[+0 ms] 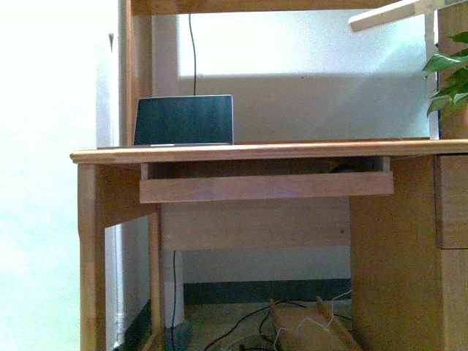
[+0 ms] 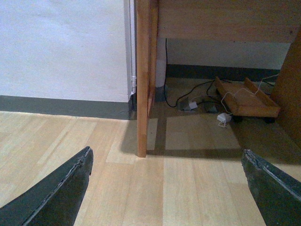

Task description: Place mouse

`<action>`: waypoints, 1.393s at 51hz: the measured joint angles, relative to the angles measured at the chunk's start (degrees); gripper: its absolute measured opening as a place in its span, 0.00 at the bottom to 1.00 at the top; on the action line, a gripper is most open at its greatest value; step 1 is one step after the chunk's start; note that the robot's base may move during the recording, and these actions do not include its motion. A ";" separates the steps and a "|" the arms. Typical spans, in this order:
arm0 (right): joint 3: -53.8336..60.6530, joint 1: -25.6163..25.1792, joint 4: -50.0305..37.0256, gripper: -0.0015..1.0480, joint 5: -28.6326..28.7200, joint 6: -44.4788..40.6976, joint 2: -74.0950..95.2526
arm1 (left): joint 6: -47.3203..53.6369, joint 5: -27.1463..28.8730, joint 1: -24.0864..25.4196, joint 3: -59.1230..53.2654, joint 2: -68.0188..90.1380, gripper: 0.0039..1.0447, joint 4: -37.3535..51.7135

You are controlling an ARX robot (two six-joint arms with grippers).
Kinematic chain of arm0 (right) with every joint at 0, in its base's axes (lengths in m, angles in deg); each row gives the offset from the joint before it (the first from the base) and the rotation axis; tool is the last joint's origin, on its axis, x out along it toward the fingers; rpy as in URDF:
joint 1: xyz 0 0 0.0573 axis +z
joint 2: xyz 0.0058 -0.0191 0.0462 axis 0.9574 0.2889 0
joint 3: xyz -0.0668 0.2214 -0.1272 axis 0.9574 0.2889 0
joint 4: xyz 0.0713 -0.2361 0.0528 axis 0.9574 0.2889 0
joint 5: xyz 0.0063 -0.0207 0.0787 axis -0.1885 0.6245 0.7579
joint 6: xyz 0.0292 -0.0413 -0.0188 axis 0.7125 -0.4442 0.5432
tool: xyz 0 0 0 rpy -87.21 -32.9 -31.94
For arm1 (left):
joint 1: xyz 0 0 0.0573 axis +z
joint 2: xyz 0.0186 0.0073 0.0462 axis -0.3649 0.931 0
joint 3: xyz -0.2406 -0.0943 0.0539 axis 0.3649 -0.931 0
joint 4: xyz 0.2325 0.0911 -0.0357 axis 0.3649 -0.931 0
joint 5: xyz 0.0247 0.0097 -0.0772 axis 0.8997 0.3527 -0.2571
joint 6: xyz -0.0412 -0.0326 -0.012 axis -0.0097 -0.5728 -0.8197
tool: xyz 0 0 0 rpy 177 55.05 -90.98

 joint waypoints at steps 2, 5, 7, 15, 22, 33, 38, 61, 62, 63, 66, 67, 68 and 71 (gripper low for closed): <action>0.00 0.00 0.00 0.93 0.00 -0.02 0.00 | -0.02 0.00 0.00 0.00 0.00 0.93 0.00; 0.00 0.00 0.00 0.93 0.00 -0.02 0.00 | -0.02 0.00 0.00 0.00 0.00 0.93 0.00; 0.00 0.00 0.00 0.93 -0.02 -0.02 0.00 | -0.02 0.00 0.00 0.00 0.00 0.93 0.00; 0.00 0.00 0.00 0.93 0.00 -0.02 0.00 | -0.02 0.00 0.00 0.00 0.00 0.93 0.00; 0.00 0.00 0.00 0.93 0.00 -0.02 0.00 | -0.02 0.00 0.00 0.00 0.00 0.93 0.00; 0.00 0.00 0.00 0.93 0.00 -0.02 0.00 | -0.02 0.00 0.00 0.00 0.00 0.93 0.00; 0.00 0.00 0.00 0.93 0.00 -0.02 0.00 | -0.02 0.00 0.00 0.00 0.00 0.93 0.00; 0.00 0.00 0.00 0.93 0.00 -0.02 0.00 | -0.02 0.00 0.00 0.00 0.00 0.93 0.00; 0.00 0.00 0.00 0.93 0.00 -0.02 0.00 | -0.02 0.00 0.00 0.00 0.00 0.93 0.00; 0.00 0.00 0.00 0.93 0.00 0.00 0.00 | -0.02 0.00 0.00 0.00 0.00 0.93 0.00; 0.00 0.00 0.00 0.93 0.00 0.00 0.00 | -0.02 0.00 0.00 0.00 0.00 0.93 0.00; 0.00 0.00 0.00 0.93 0.00 -0.02 0.00 | -0.02 0.00 0.00 0.00 0.00 0.93 0.00; 0.00 0.00 0.00 0.93 0.00 0.00 0.00 | -0.02 0.00 0.00 0.00 0.00 0.93 0.00; 0.00 0.00 0.00 0.93 0.00 -0.02 0.00 | -0.02 0.00 0.00 0.00 0.00 0.93 0.00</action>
